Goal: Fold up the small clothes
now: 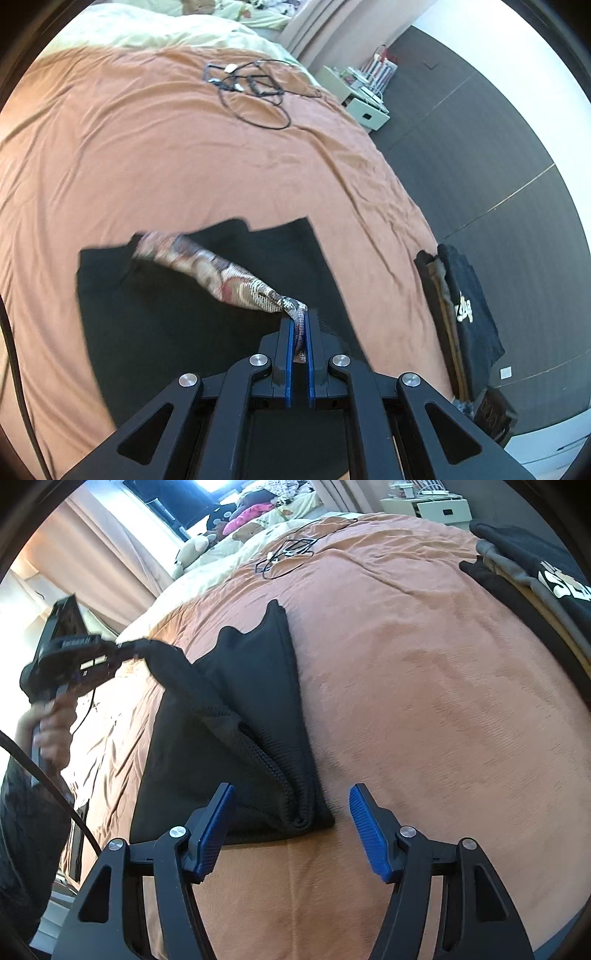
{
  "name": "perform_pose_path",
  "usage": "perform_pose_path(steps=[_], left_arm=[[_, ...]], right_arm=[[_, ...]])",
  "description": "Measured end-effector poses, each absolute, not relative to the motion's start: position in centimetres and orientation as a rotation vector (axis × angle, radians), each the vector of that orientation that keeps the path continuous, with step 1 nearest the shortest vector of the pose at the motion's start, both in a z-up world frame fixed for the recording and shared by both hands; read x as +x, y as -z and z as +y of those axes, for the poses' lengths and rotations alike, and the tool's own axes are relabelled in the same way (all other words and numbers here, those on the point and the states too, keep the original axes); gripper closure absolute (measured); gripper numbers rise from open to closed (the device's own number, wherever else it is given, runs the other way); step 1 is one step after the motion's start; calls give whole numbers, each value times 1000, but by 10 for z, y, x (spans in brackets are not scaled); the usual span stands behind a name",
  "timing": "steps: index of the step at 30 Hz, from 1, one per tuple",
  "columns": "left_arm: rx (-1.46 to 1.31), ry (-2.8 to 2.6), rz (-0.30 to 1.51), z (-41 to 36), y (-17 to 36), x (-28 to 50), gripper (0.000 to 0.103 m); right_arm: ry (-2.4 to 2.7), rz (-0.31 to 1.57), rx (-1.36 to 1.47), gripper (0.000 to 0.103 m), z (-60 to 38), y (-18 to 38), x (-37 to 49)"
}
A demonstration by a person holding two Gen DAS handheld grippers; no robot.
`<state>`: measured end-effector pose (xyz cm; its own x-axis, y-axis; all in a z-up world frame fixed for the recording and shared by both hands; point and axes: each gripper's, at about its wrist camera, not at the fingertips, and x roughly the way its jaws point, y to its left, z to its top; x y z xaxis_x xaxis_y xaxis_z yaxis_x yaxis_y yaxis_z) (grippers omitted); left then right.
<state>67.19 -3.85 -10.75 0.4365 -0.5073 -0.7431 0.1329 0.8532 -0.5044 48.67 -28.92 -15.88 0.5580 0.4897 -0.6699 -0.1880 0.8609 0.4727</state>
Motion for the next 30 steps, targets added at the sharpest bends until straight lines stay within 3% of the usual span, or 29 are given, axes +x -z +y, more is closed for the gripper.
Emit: perform_pose_path(steps=[9,10,12,14,22,26,30], left_arm=[[-391,413,1029,-64,114,715,95],[-399,404,1021,-64,114,719,89],[-425,404,1011,-61,115,721,45],[-435,380,968,-54,115,715,34],[-369,300,1043,-15,150,678,34],[-370,268,1071,7,165,655,34],[-374,228,1101,30,182,624,34]], right_arm=[[-417,907,412,40,-303,164,499],[-421,908,416,41,-302,164,501],[-435,909,424,40,-301,163,507],[-452,910,421,40,-297,162,513],[-476,974,382,41,-272,173,543],[-475,1001,374,60,-263,179,549],[-462,1017,365,61,-258,181,551]])
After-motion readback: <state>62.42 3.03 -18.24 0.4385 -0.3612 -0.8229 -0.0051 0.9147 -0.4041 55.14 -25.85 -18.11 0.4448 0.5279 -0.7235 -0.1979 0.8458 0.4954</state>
